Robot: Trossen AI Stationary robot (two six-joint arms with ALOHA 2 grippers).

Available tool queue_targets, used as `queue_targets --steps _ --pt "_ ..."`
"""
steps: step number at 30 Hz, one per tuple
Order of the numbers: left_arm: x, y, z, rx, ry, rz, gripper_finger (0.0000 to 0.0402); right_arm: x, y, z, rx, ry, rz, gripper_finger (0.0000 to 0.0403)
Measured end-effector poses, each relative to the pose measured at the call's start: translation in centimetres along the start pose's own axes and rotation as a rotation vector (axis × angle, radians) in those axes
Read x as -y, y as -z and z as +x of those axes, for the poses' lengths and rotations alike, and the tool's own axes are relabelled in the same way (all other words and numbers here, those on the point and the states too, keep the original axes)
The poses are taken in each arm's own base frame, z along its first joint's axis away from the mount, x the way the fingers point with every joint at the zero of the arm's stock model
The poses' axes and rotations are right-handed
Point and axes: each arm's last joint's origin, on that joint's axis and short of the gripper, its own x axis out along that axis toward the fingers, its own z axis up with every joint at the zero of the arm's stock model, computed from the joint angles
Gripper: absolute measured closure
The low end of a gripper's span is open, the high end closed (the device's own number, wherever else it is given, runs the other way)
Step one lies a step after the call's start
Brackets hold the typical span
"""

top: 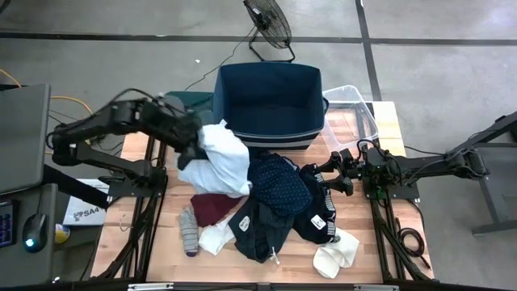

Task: Pick & Place Cloths
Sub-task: Put the white patterned shirt into the blue bin

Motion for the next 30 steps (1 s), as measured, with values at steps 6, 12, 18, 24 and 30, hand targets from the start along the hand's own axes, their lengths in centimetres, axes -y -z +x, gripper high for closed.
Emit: queue_targets --steps 6,12,18,24,30 --pt "1.9 -1.7 -3.6 0.138 0.057 0.118 0.0331 0.0 0.0 0.0 0.000 0.000 0.000 0.0050" --pt "3.5 -3.2 -6.1 0.302 0.134 0.241 0.0331 0.0 0.0 0.0 0.000 0.001 0.000 0.0050" --pt "4.1 -4.2 -6.8 0.419 0.178 0.279 0.0331 0.0 0.0 0.0 0.000 0.000 0.000 0.0050" --pt "4.1 -5.1 -5.8 0.460 0.126 0.317 0.0331 0.0 0.0 0.0 0.000 0.000 0.000 0.0050" --pt "3.4 -7.1 -3.9 0.540 -0.026 0.390 0.0331 0.0 0.0 0.0 0.000 0.000 0.000 0.0050"
